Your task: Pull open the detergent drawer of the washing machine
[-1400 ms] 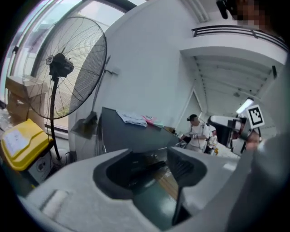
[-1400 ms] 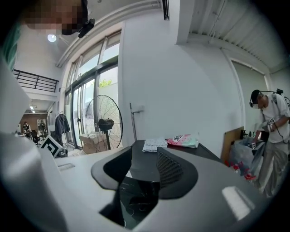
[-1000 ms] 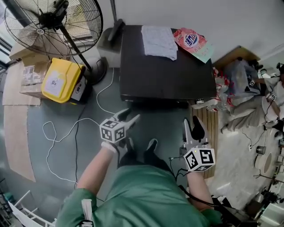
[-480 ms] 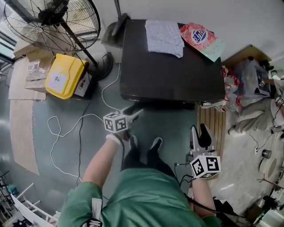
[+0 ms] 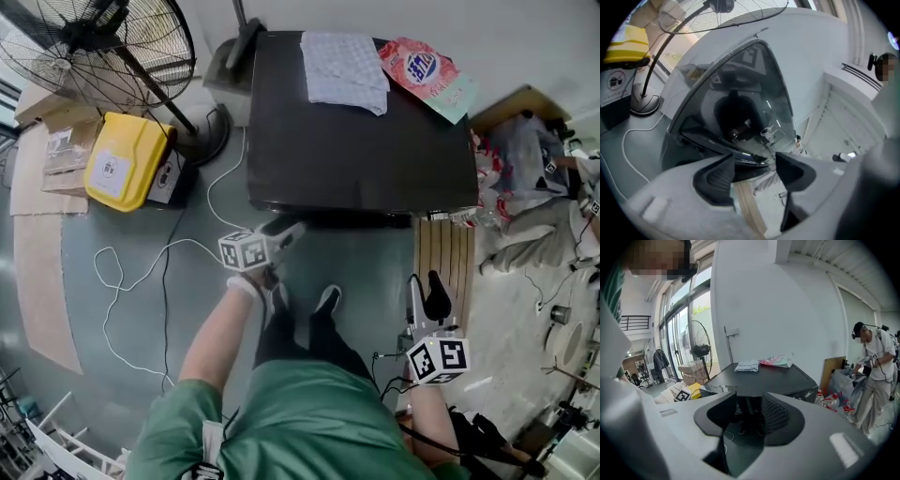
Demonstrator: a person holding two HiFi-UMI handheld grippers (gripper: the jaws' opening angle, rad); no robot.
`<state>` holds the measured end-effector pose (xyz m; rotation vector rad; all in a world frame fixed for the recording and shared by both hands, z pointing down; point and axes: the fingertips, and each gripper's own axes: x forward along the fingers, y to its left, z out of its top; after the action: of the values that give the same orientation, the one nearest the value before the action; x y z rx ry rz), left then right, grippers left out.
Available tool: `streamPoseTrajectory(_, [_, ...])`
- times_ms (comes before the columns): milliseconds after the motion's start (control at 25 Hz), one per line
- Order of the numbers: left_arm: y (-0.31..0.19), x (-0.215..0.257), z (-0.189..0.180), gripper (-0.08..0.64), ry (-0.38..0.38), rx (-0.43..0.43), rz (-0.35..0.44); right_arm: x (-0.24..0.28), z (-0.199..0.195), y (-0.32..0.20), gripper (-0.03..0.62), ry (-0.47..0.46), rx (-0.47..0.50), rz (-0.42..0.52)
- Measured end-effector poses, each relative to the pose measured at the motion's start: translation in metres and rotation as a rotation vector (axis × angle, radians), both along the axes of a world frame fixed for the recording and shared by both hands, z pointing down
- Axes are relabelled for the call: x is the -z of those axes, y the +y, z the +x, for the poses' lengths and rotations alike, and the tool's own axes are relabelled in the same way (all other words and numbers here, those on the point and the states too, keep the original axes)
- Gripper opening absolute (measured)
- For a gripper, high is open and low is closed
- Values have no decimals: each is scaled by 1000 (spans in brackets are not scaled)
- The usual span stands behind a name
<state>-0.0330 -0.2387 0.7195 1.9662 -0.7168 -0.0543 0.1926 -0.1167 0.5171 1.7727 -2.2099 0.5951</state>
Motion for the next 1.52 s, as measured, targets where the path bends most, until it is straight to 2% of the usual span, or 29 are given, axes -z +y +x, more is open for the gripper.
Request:
streamPoseTrajectory(280, [-14,-1,-6,302,42,18,-6,0,-17,1,157,-15,13,-4])
streamPoseTrajectory(560, [-23,12,-2,356,177,21,21,-6,-26,10,156,-21,15,-42])
streamPoseTrajectory(720, [-24,9,-1,334,162,2,25,-9,-26,12,157,-23,15,-31])
streamPoseTrajectory(880, [-23,12,-1,334,189,-1,21,-8,-28,18,157,-26,0,-35])
streamPoseTrajectory(1160, [-23,12,-3,329,210,23,22,-4,-34,33,158,-30,11,-19])
streamPoseTrajectory(1360, [-22,14,-2,331,213,48,37,-5,-28,46,156,-31,-5,-22])
streamPoseTrajectory(1520, [-19,16,-4,320,243,64,36,-8,-23,54,156,-47,-28,-39])
